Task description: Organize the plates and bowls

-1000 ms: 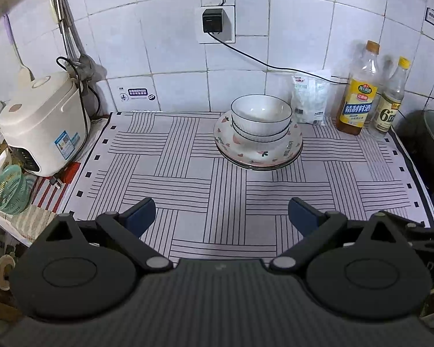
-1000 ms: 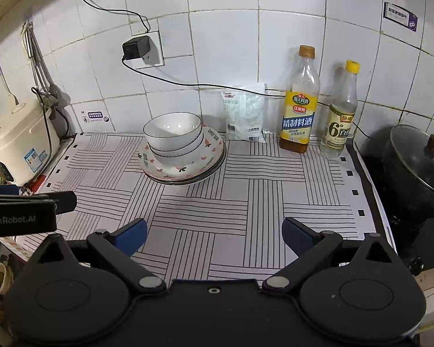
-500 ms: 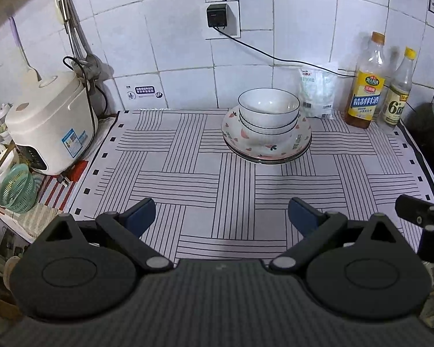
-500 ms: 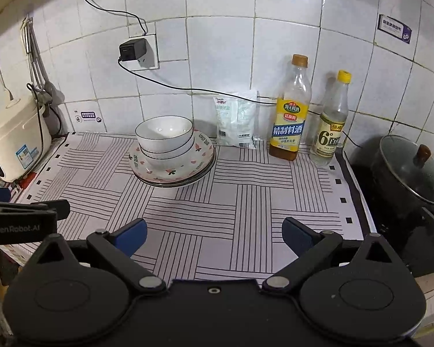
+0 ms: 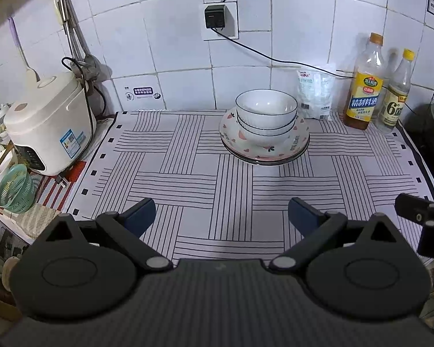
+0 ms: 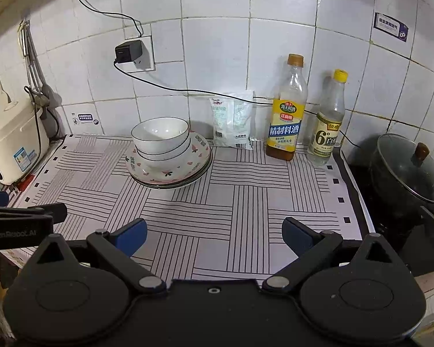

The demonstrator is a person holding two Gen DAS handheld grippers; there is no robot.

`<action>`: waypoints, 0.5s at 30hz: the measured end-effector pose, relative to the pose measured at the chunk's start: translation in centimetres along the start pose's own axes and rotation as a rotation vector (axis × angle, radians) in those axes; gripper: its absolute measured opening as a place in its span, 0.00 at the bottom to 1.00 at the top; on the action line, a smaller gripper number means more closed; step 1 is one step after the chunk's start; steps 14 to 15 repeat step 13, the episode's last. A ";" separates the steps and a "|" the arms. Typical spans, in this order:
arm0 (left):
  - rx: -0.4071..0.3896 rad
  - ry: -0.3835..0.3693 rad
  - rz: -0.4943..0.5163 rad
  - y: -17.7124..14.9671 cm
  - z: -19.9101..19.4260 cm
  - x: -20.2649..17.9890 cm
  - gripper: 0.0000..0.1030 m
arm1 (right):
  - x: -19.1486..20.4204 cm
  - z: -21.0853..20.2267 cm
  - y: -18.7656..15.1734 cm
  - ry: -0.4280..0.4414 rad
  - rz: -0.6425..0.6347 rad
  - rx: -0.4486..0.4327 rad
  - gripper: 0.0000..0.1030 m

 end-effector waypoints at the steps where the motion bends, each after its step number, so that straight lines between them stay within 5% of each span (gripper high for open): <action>1: 0.002 -0.001 0.002 0.0 0.0 0.0 0.96 | 0.0 0.0 0.0 0.000 0.002 0.002 0.98; 15: 0.034 0.005 -0.005 -0.2 0.8 -0.1 0.96 | -0.2 0.5 -0.3 0.009 -0.001 0.019 0.98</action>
Point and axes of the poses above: each gripper's, at about its wrist camera, not at the fingertips, and z roughly the way its jaws point, x to its left, y to its top, the point moved 8 cm from there along z, roughly the way its jaws point
